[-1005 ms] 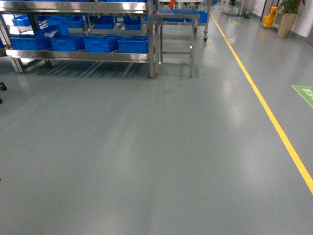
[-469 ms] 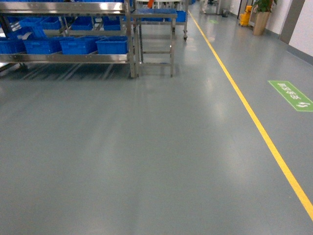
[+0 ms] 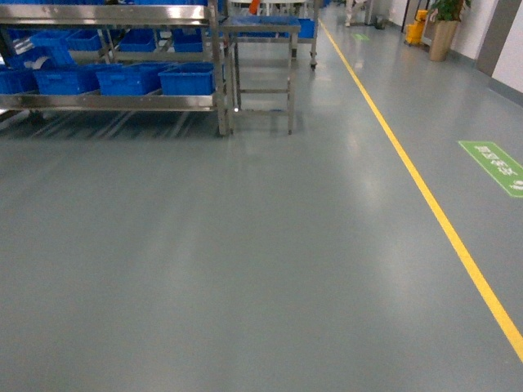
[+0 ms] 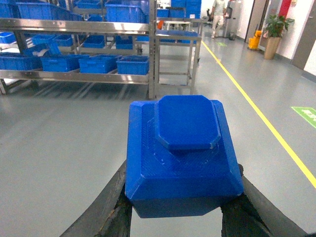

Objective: Sort blue parts and orange caps into right shelf containers

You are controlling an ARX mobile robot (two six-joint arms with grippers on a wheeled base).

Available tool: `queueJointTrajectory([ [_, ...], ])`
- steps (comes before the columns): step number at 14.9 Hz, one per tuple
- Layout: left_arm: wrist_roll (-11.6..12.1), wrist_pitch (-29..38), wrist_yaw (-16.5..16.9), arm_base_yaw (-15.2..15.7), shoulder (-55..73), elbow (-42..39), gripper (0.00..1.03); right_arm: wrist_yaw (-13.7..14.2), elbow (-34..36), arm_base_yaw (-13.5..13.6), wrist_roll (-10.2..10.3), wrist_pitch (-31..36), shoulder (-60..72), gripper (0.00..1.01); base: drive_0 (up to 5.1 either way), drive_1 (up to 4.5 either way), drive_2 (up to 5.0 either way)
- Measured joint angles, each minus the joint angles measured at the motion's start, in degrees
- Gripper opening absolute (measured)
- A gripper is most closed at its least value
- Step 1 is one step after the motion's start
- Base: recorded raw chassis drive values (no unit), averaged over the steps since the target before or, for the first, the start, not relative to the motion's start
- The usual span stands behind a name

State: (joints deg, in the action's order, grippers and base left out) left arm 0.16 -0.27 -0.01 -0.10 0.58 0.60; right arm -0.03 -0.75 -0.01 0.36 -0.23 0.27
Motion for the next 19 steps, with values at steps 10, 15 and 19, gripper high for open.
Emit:
queueJointTrajectory([
  [10,0.0,-0.1,-0.1,0.0,0.0,0.0,0.41,0.0,0.0,0.0,0.0,0.0,0.0,0.44,-1.7,-1.67,-1.7],
  [15,0.0,-0.2,0.0,0.0,0.0,0.0,0.41,0.0,0.0,0.0,0.0,0.0,0.0,0.44,-1.7,-1.67,-1.7],
  [19,0.0,0.1,0.0,0.0,0.0,0.0,0.41,0.0,0.0,0.0,0.0,-0.1,0.0,0.44,-0.8,1.35,-3.0],
])
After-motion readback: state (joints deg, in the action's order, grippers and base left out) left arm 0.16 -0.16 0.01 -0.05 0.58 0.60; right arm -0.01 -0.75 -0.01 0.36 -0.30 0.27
